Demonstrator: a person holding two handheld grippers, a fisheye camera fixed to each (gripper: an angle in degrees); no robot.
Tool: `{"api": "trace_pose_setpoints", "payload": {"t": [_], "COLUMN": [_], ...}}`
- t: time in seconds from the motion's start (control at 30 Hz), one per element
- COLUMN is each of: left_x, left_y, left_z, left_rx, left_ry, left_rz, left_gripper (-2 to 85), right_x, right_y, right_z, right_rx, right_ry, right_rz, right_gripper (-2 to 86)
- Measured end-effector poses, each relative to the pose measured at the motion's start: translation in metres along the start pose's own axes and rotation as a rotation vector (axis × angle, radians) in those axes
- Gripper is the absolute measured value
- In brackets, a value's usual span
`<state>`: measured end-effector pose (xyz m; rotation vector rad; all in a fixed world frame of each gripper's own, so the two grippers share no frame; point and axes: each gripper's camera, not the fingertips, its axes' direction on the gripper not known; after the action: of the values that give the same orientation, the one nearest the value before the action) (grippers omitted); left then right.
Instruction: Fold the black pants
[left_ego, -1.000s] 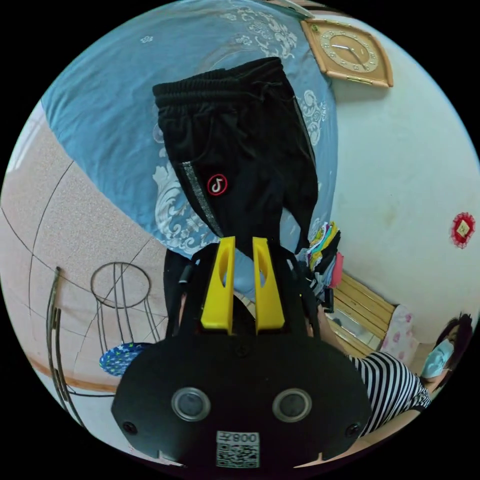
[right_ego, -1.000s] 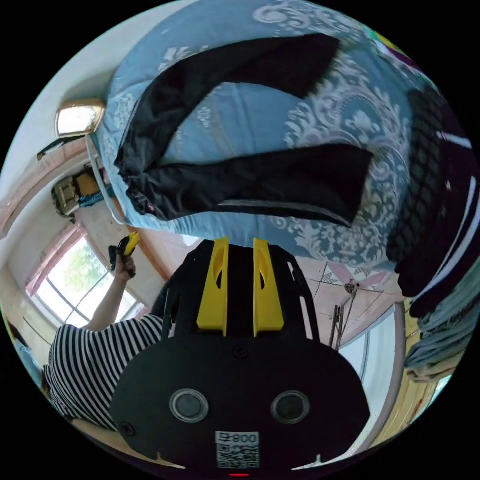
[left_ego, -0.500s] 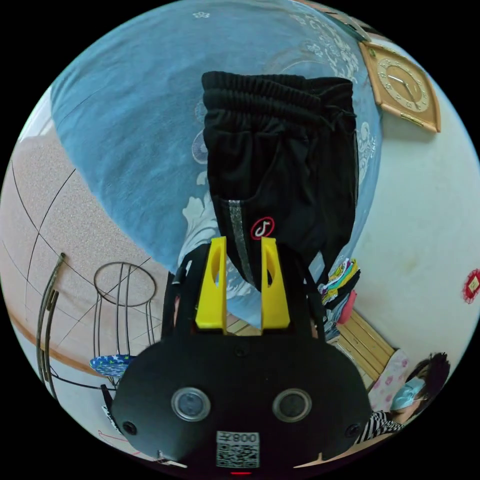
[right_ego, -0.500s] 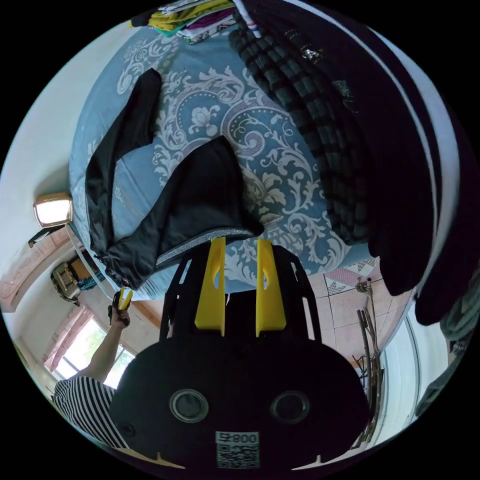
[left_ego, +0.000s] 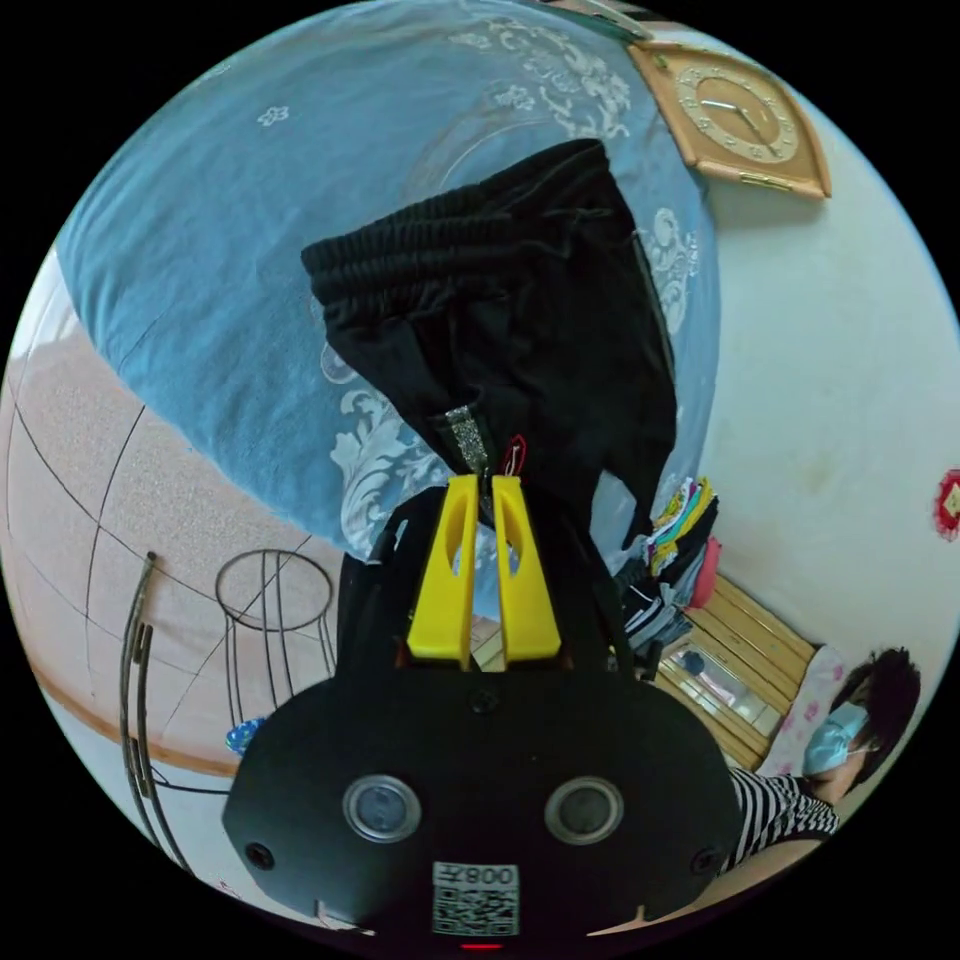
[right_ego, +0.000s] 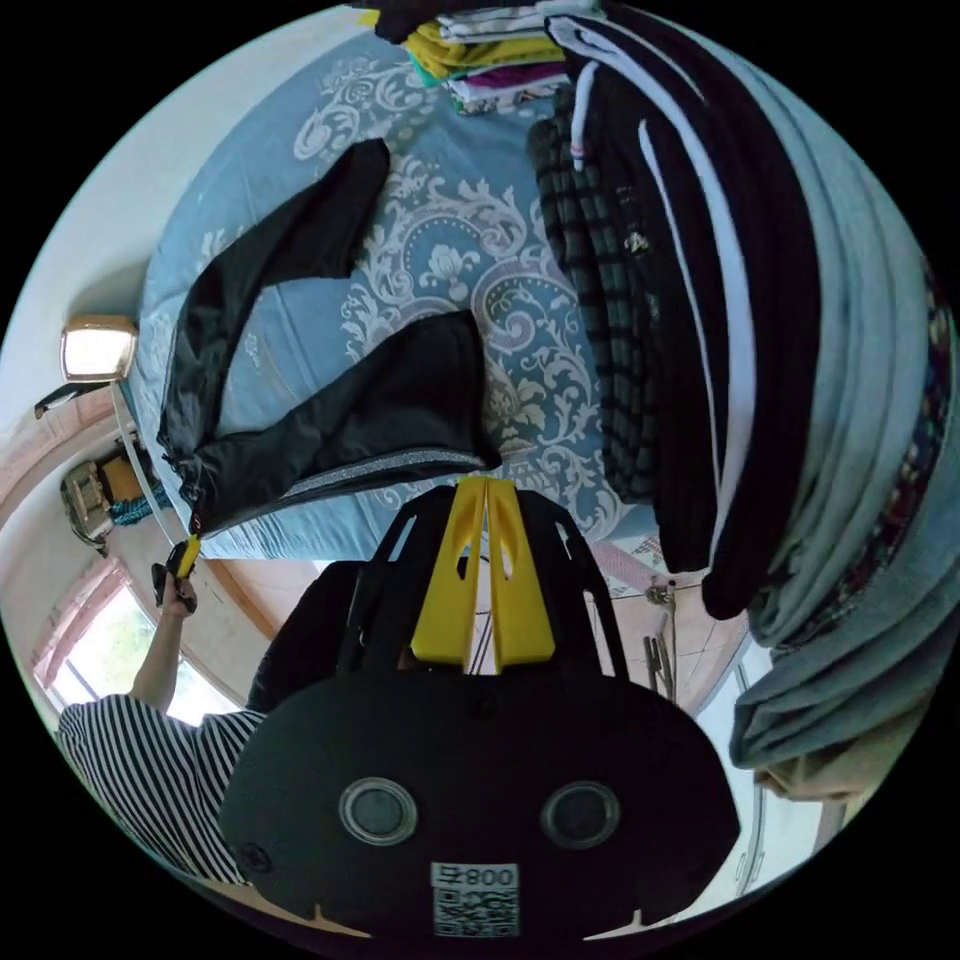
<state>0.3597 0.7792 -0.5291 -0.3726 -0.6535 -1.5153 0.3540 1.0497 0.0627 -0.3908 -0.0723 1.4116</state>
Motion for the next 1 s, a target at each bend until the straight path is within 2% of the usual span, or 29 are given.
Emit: {"api": "trace_pose_setpoints", "payload": {"t": [0.1, 0.2, 0.3, 0.57, 0.7, 0.83, 1.0], "left_x": [0.003, -0.001, -0.002, 0.016, 0.040, 0.056, 0.048], "left_y": [-0.010, -0.020, -0.028, -0.047, -0.050, -0.048, -0.048], "left_z": [-0.002, 0.007, 0.015, 0.014, 0.000, -0.009, 0.011], "left_rx": [-0.015, -0.017, -0.020, -0.022, -0.019, -0.044, -0.090], "left_ry": [-0.028, -0.021, -0.043, -0.097, -0.086, -0.113, -0.178], "left_rz": [0.019, -0.011, -0.024, -0.013, 0.042, 0.068, 0.008], "left_gripper": [3.0, 3.0, 3.1, 3.0, 3.0, 3.0, 3.0], "right_x": [0.002, 0.008, 0.010, 0.010, -0.006, -0.013, 0.015], "right_y": [0.001, -0.004, -0.010, -0.021, -0.009, 0.001, -0.003], "right_z": [0.014, 0.048, 0.075, 0.092, 0.030, -0.004, 0.065], "right_rx": [-0.005, -0.035, -0.026, -0.084, -0.041, -0.062, -0.180], "right_ry": [0.054, -0.025, -0.042, -0.016, -0.070, 0.031, 0.063], "right_rz": [-0.023, -0.011, -0.012, -0.068, -0.191, -0.256, -0.175], "right_gripper": [4.3, 8.5, 8.9, 2.9, 1.8, 1.4, 1.5]}}
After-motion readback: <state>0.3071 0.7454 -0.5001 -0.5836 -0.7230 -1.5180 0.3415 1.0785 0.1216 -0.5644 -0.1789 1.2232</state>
